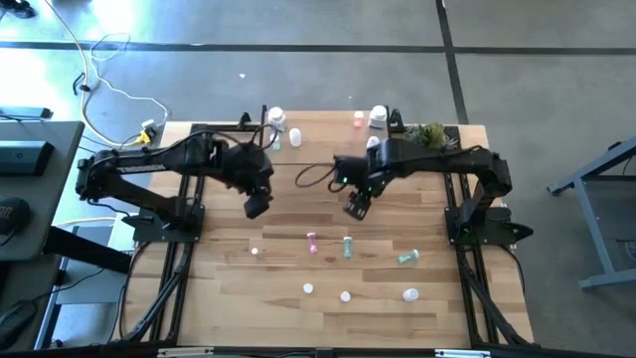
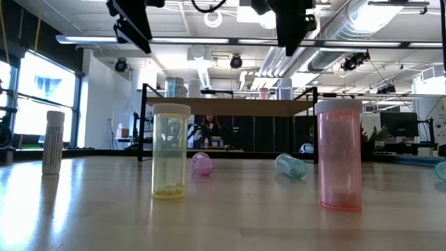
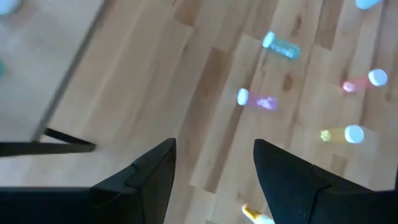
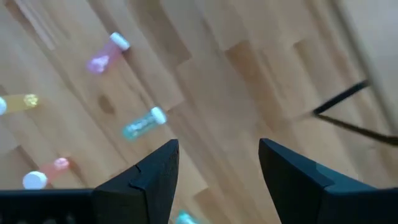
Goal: Pick and place medicine bottles onto shelf by color
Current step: Put the left light blue medicine bottle on the shelf
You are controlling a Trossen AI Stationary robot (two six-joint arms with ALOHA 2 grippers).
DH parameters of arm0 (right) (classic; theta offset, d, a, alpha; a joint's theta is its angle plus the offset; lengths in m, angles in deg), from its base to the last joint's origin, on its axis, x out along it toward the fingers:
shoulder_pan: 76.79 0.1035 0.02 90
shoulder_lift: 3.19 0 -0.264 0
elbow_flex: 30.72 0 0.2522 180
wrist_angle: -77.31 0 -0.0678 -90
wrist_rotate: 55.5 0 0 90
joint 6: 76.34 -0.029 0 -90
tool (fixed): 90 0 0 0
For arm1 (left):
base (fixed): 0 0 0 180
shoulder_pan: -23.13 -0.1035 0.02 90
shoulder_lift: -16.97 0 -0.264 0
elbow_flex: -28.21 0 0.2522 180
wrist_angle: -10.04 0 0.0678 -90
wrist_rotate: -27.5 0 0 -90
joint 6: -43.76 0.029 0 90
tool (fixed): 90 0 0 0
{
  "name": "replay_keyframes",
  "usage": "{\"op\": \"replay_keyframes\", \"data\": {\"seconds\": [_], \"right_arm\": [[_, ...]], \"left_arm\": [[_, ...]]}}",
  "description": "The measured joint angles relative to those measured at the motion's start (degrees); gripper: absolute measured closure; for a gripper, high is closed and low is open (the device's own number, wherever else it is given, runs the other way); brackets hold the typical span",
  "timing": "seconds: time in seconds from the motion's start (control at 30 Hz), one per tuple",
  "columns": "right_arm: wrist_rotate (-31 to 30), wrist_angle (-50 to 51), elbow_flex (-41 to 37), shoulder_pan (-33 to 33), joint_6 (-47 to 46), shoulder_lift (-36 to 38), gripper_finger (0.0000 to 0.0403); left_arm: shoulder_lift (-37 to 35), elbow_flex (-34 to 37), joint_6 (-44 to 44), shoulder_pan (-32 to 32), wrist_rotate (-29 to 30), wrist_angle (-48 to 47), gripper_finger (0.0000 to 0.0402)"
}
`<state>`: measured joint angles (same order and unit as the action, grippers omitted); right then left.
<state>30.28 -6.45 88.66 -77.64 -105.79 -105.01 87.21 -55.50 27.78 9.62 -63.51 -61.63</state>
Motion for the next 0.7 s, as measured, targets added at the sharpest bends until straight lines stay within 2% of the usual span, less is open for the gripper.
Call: {"op": "replay_keyframes", "data": {"seconds": [0.43, 0.7], "right_arm": [[0.82, -12.45, -13.77, 8.33, -20.36, 0.02, 0.0190], [1.24, -21.78, -23.59, 10.73, -36.73, 0.02, 0.0190]], "left_arm": [[-5.97, 8.70, -8.54, 10.12, 0.19, 8.65, 0.0198], [-6.06, 9.14, -10.41, 13.74, 1.25, 10.40, 0.0198]]}}
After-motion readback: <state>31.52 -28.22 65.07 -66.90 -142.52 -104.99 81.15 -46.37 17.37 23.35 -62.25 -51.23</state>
